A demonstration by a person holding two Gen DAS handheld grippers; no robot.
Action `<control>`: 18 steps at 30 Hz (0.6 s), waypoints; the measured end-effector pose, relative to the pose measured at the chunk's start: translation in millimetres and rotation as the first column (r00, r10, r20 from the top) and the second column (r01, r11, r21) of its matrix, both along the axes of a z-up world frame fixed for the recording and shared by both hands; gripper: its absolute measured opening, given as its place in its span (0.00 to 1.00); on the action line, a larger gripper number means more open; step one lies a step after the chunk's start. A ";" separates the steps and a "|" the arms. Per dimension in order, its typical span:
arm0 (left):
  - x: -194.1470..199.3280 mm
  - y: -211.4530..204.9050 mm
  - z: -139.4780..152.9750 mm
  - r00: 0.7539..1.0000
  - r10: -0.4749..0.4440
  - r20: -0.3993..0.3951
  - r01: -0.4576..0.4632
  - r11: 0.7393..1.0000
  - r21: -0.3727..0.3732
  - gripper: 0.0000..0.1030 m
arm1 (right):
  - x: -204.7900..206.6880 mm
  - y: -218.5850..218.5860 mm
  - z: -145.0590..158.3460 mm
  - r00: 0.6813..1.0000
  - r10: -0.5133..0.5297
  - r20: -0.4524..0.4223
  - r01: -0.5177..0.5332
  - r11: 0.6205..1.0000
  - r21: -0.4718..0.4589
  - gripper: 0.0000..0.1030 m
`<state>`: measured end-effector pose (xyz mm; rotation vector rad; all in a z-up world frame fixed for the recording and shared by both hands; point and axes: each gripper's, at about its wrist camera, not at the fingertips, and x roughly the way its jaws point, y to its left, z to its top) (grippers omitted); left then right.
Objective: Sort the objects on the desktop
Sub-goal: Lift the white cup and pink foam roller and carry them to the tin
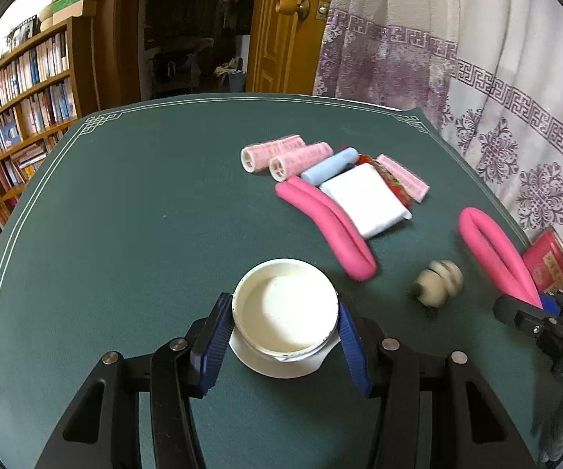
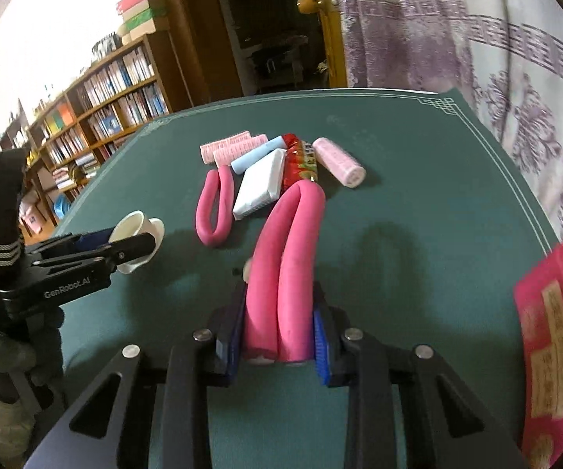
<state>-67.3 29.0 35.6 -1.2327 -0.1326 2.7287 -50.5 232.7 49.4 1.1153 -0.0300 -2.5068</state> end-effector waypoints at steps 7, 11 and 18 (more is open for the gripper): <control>16.2 21.2 13.9 0.999 -0.040 -0.020 0.040 0.999 0.009 0.52 | 22.0 25.5 12.5 0.998 -0.052 -0.032 0.050 0.997 -0.054 0.31; 25.8 41.3 25.0 0.996 -0.083 -0.042 0.083 0.997 0.003 0.52 | 32.3 40.2 14.9 0.996 -0.077 -0.040 0.075 0.995 -0.066 0.31; 37.8 77.1 35.3 0.987 -0.153 -0.053 0.152 0.988 -0.013 0.52 | 48.0 70.3 21.8 0.989 -0.131 -0.063 0.125 0.988 -0.091 0.31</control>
